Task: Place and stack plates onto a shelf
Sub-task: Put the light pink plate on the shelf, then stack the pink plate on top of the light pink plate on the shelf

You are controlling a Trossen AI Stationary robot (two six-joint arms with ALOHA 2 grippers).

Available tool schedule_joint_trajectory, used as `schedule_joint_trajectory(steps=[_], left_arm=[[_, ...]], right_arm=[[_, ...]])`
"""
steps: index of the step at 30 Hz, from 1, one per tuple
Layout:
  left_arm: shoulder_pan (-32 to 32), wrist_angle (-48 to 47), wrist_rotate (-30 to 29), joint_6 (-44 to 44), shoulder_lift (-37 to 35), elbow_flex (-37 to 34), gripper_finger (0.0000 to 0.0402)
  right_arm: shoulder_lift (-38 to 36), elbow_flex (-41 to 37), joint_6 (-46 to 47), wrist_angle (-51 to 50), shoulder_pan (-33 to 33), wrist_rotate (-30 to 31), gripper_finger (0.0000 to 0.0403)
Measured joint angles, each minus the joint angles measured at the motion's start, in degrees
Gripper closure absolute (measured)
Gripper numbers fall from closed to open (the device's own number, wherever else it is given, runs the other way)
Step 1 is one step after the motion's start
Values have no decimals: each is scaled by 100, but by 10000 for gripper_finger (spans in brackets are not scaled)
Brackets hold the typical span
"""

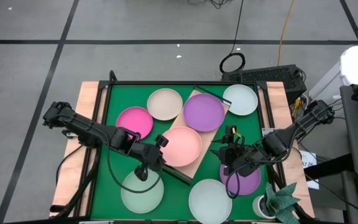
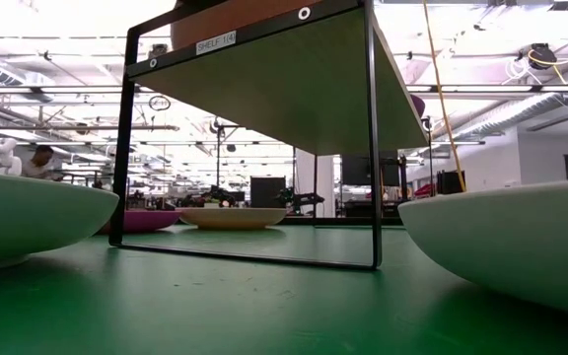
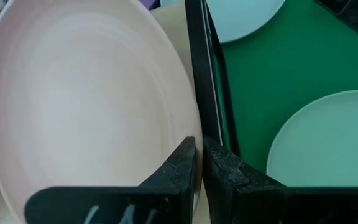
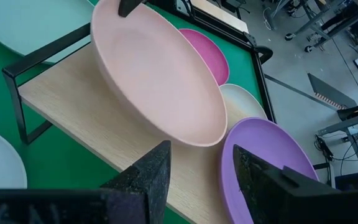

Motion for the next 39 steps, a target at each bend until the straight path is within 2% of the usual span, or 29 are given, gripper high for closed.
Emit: schedule_joint_trajectory(steps=[12, 21, 29, 39], left_arm=[[0, 39, 85, -348, 1, -4, 371], [-7, 225, 114, -464, 0, -2, 301], [-7, 294, 48, -549, 0, -2, 295], [-46, -123, -1049, -1397, -513, 4, 295]], right_arm=[[2, -2, 0, 0, 0, -2, 246], [2, -2, 1, 0, 0, -2, 246], [2, -2, 10, 0, 0, -2, 246], [2, -2, 108, 8, -2, -4, 246]])
